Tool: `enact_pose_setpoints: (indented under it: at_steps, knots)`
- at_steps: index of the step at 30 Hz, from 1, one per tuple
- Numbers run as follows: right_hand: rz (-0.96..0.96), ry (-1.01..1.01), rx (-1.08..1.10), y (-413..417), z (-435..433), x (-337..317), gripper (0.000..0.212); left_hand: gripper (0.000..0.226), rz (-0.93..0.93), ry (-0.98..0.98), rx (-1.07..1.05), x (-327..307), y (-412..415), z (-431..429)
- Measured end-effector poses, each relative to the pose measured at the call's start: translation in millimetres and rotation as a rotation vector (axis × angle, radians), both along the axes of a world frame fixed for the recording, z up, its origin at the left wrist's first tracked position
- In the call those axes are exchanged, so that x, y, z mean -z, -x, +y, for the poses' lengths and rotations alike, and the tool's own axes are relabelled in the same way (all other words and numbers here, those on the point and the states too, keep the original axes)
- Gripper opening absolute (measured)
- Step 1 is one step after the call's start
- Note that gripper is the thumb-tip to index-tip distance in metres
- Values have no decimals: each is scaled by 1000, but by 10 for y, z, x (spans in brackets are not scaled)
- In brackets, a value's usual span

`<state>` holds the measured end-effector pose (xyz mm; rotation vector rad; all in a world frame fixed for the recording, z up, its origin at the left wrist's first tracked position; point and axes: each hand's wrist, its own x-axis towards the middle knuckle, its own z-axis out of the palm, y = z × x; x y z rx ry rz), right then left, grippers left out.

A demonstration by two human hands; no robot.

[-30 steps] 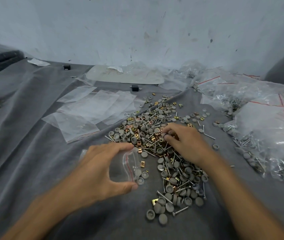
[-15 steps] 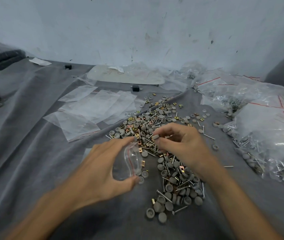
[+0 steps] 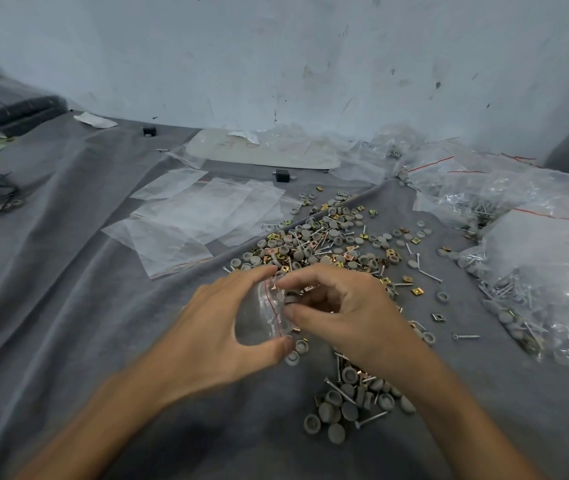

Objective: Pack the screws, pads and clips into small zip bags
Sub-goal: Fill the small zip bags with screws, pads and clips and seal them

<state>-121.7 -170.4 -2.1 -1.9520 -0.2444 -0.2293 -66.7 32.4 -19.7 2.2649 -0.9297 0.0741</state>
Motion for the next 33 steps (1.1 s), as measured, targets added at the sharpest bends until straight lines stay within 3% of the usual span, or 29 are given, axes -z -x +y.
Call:
enact_pose_setpoints:
  at_steps: [8, 19, 22, 25, 28, 33]
  knots:
    - [46, -65, -25, 15, 35, -22, 25, 94, 9, 1, 3, -51, 30, -21]
    - [-15, -131, -10, -18, -80, -29, 32, 93, 21, 39, 2, -60, 17, -10]
    - [-17, 88, 93, -11, -172, -30, 22, 93, 40, 86, -13, -46, -5, 15]
    - [121, 441, 15, 4, -195, 4, 12, 92, 46, 104, -9, -35, -13, 31]
    - [200, 696, -89, 1, -124, 60, 27, 90, 41, 105, -11, -30, -17, 27]
    - [249, 785, -141, 3, -45, 162, 47, 89, 51, 105, -9, -32, -16, 32]
